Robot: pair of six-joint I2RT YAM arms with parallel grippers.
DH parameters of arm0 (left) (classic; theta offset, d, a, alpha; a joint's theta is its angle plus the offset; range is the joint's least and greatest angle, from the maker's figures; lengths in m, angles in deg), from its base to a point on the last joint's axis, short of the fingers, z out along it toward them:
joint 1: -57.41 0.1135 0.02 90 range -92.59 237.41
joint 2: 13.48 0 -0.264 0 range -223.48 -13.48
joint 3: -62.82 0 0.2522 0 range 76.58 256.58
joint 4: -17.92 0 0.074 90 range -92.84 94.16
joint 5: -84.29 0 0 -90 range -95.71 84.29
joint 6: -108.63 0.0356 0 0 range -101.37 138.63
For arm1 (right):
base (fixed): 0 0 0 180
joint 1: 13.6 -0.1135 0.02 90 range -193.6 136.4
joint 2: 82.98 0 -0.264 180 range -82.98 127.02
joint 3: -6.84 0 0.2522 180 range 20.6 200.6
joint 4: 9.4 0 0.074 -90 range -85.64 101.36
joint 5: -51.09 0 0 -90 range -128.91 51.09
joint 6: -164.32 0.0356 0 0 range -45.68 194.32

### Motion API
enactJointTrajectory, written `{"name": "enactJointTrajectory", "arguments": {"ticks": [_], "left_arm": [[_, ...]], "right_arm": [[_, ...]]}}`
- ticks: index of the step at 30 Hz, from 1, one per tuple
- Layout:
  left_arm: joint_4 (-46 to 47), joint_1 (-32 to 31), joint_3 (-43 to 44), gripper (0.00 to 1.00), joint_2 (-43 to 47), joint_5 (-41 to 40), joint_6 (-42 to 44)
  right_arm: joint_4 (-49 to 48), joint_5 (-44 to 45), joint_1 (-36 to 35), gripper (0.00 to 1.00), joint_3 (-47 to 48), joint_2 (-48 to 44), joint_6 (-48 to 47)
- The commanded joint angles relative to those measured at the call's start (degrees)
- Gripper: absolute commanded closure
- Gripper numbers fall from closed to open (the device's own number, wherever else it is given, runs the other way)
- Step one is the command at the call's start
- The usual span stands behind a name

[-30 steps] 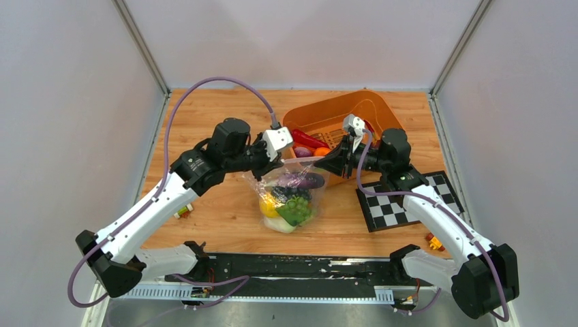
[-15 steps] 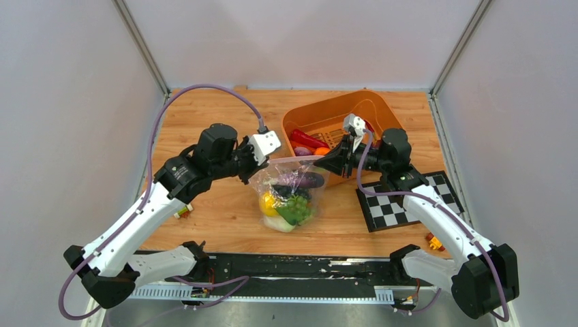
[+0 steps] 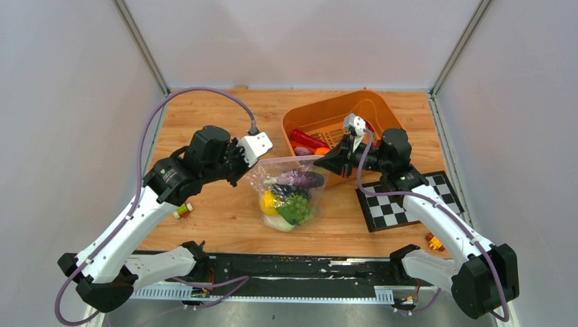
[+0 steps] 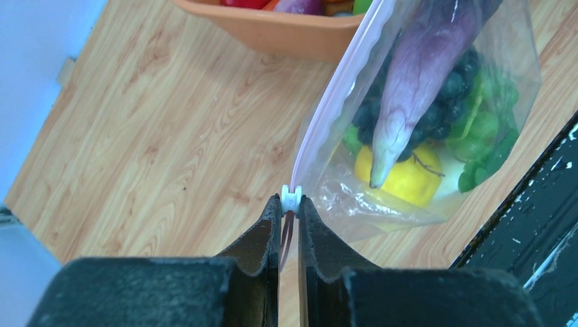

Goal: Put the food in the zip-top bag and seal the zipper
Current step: Zip the zipper food storage bag at the center of the board.

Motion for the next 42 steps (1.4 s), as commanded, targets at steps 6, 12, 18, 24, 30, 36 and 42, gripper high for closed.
{"name": "enactJointTrajectory", "arguments": {"ticks": [6, 12, 18, 24, 30, 36, 42], "left_arm": [[-8.31, 1.05, 3.19, 1.0, 2.4, -7.96, 1.2], [-9.04, 1.05, 4.8, 1.0, 2.44, -8.9, 0.63], [-8.87, 0.98, 5.71, 0.96, 2.58, -9.26, -0.83], [-7.1, 1.04, 5.37, 0.9, 4.73, -7.87, -0.95], [-6.38, 1.05, 5.32, 0.53, 5.2, -7.82, -2.65], [-2.17, 1.05, 6.49, 0.15, 8.9, -7.11, -5.31], [4.96, 1.05, 6.34, 0.01, 12.26, -12.58, -10.54]], "right_arm": [[-3.57, 0.79, 0.42, 1.0, 0.87, -0.85, 1.05], [-3.49, 0.53, 0.42, 1.0, 1.04, -1.02, 0.93], [-3.95, -0.83, 0.4, 1.0, 1.25, -0.64, 1.72], [-5.22, -1.66, 0.48, 1.0, 1.05, -0.08, 2.93], [-5.46, -2.32, 0.31, 1.0, 1.32, 0.28, 3.52], [-4.02, -4.34, -0.76, 1.0, 3.06, 1.62, 3.97], [-0.36, -2.22, -8.12, 1.0, 8.29, 5.33, 2.21]]}}
